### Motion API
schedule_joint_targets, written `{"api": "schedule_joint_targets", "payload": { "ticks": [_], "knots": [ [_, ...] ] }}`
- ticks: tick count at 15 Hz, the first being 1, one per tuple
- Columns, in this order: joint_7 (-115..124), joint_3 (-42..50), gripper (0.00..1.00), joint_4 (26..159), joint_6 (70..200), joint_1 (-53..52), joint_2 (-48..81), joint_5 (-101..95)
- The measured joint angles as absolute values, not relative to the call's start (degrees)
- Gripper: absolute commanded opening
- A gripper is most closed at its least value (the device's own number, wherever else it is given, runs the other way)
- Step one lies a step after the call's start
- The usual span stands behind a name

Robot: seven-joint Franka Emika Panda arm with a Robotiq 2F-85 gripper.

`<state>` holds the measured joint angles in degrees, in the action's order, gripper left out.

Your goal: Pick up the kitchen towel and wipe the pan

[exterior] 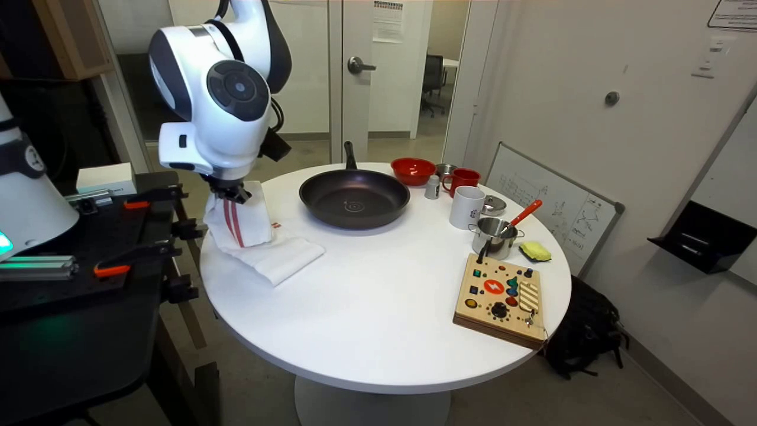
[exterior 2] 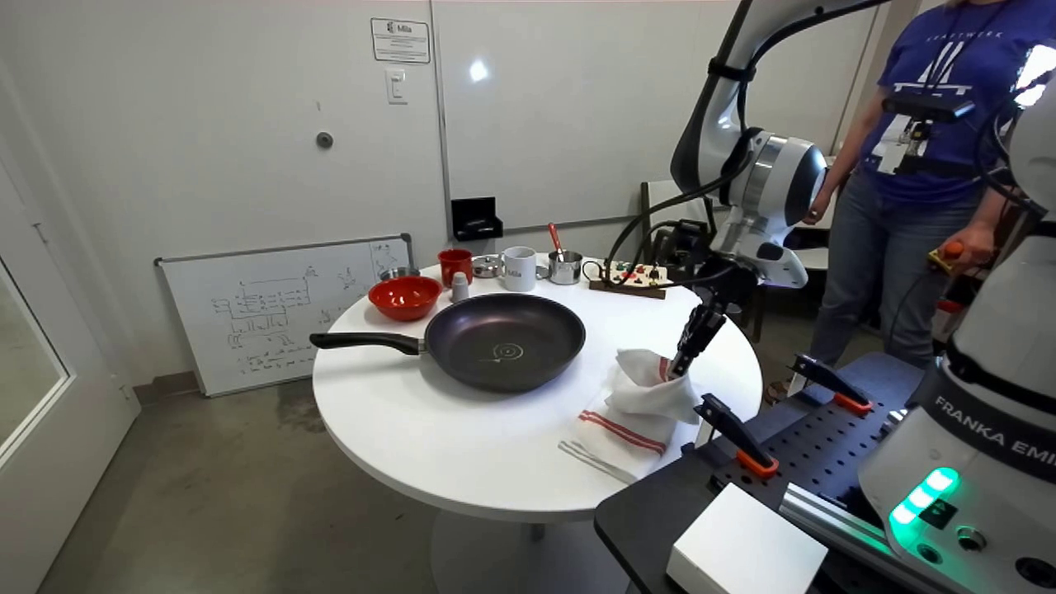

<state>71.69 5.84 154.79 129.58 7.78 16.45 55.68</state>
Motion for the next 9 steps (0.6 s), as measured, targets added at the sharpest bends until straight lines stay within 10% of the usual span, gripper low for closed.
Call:
{"api": "schedule_joint_targets", "payload": {
  "ticks": [9],
  "knots": [
    [67.27,5.83,0.03,158.84,127.84,6.09,13.99,56.33]
  ]
}}
